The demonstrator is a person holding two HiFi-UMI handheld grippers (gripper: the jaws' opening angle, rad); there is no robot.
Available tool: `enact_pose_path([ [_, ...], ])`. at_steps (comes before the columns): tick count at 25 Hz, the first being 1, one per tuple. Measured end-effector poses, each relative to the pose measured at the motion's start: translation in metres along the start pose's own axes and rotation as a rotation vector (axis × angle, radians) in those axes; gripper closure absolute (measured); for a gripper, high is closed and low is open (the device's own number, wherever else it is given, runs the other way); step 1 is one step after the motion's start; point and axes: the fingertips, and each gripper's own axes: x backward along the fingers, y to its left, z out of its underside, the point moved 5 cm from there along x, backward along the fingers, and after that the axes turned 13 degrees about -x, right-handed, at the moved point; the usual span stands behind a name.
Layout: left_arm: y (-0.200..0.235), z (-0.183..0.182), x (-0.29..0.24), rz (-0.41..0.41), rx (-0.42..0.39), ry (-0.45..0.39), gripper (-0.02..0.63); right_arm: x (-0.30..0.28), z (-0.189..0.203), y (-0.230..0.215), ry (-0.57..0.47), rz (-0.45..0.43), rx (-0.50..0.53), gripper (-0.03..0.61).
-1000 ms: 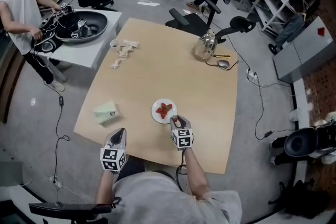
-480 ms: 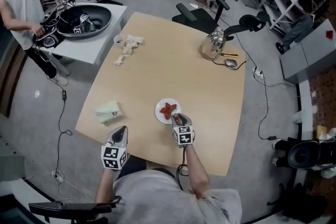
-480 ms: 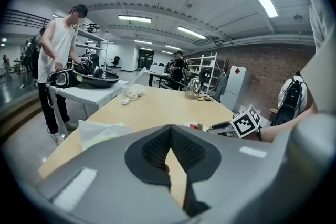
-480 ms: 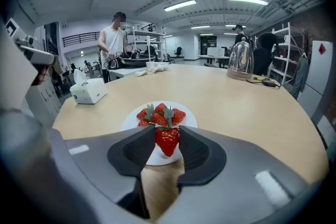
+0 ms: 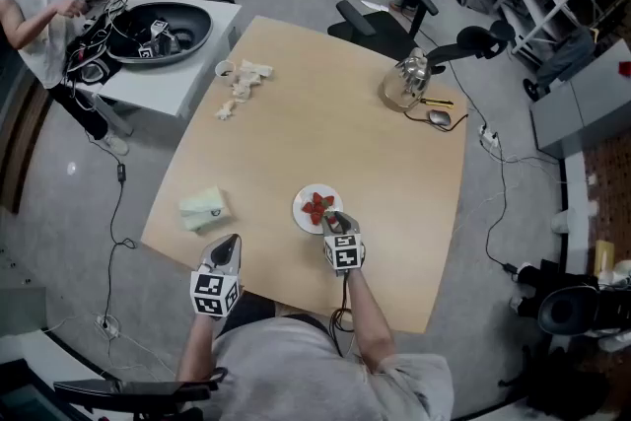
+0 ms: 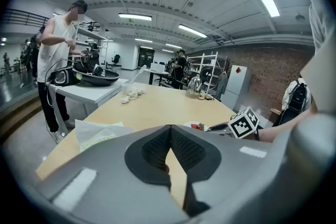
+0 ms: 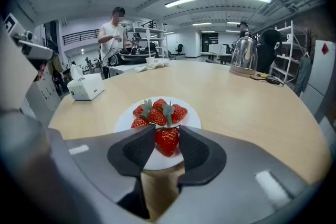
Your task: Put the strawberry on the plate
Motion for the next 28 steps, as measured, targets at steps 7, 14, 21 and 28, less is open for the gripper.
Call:
enact_pose_path([
  [7,0.001,-0.001,-0.002,0.002,0.0,0.005,0.594,-0.003,0.0,0.0,0.001,0.001,-0.013,0.433],
  [14,-0.002,-0.003,-0.001,0.011,-0.004,0.0,0.594,0.0,-0.002,-0.002,-0.006,0.011,-0.025,0.426],
  [21,-0.004,-0.003,0.005,0.017,-0.01,-0.015,0.594,0.008,-0.003,-0.002,-0.019,0.013,-0.05,0.385],
  [28,-0.009,-0.005,0.014,0.026,-0.018,-0.033,0.594,0.027,-0.014,0.004,-0.069,0.018,-0.042,0.383],
])
